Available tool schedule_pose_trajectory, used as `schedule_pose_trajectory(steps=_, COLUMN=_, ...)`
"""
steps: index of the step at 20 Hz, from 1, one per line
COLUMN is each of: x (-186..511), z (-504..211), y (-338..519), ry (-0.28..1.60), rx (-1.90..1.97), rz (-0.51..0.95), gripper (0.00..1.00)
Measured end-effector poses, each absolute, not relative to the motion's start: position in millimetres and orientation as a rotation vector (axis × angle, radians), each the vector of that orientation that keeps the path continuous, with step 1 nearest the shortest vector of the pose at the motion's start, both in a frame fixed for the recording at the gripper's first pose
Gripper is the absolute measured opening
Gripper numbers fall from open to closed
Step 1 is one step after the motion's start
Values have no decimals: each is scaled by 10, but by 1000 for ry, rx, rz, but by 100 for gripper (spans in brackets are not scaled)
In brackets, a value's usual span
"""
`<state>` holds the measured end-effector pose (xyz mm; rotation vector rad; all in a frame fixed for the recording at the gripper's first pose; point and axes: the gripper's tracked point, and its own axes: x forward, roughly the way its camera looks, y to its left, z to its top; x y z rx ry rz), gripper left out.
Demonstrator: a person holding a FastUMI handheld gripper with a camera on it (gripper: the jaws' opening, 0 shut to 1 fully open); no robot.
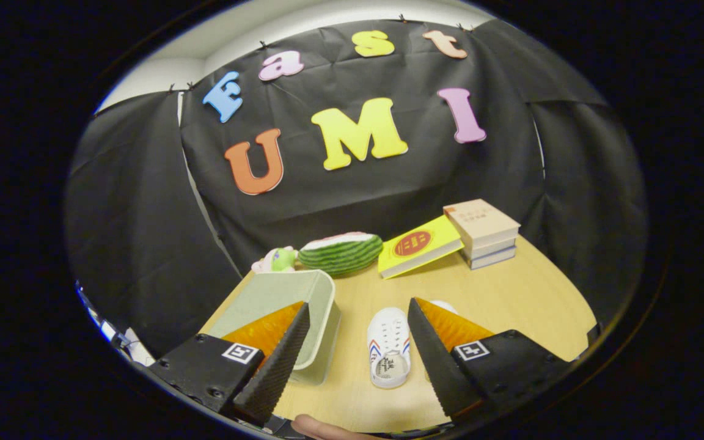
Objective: Open the storage box then place both shoes into the box .Put the left shoe in first, then the right shoe, with the right side of both shoes facing outward in a uniform manner.
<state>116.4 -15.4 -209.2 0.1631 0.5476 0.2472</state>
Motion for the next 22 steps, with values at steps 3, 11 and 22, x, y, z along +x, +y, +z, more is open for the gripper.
schedule_pose_trajectory(steps=3, x=1344, z=-2421, y=32, ry=646, rx=230, rz=363, gripper=100)
schedule_pose_trajectory(steps=11, x=1726, z=-3164, y=568, ry=923, rx=528, rz=677, gripper=99)
schedule_pose_trajectory(steps=22, x=1978, z=-3411, y=1092, ry=1183, rx=1044, rz=965, gripper=93)
